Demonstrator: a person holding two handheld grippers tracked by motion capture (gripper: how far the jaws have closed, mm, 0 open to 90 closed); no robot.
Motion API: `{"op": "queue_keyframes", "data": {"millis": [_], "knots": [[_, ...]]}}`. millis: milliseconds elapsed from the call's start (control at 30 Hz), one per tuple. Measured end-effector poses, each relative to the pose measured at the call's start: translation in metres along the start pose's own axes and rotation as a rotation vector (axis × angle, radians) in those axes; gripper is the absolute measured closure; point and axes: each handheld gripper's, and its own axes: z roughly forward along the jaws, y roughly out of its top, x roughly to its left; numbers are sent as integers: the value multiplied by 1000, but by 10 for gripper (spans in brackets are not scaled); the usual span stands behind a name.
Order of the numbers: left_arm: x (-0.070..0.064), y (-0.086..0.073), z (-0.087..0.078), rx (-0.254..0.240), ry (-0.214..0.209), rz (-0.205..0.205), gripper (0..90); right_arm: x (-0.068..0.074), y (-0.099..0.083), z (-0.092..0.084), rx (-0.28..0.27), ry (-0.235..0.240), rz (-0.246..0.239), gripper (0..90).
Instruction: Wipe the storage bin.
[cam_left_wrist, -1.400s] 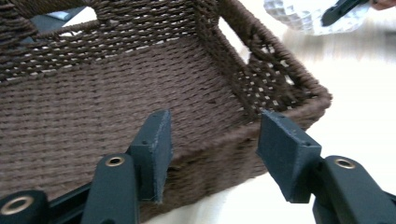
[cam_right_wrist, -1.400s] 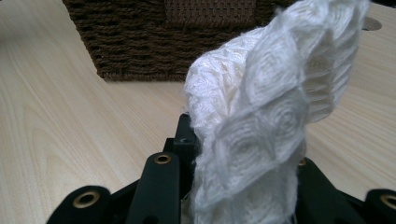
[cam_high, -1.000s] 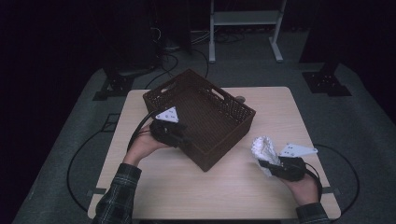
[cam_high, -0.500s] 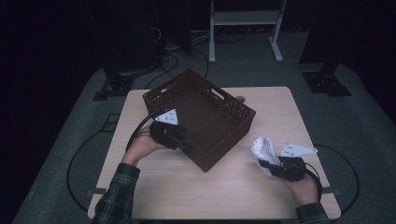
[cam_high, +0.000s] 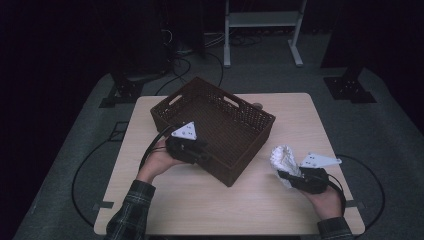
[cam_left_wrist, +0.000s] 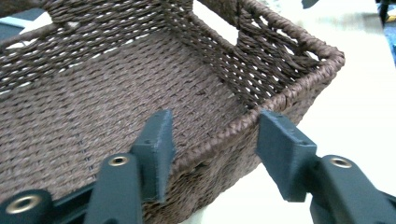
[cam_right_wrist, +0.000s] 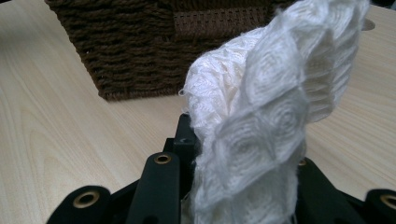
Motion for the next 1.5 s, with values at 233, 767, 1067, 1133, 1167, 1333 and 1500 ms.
{"op": "queue_keyframes", "data": {"millis": [233, 767, 1067, 1133, 1167, 1333, 1500], "knots": [[-16, 9, 10, -15, -45, 21, 581, -1, 0, -2, -3, -4, 5, 695], [-35, 28, 31, 10, -106, 47, 634, -7, -2, -6, -10, -26, 20, 696], [-24, 19, 11, -4, -69, 30, 536, -8, -3, -5, -9, -28, 22, 695], [-19, 15, 4, -3, -55, 21, 519, -8, -3, -5, -8, -27, 23, 696], [-17, 12, 1, -7, -47, 7, 515, -8, -3, -5, -7, -26, 23, 695], [0, -6, -23, -7, 8, -26, 490, -8, -3, -5, -6, -27, 26, 695], [16, -25, -45, -14, 53, -60, 481, -8, -3, -5, -6, -27, 27, 695]]}}
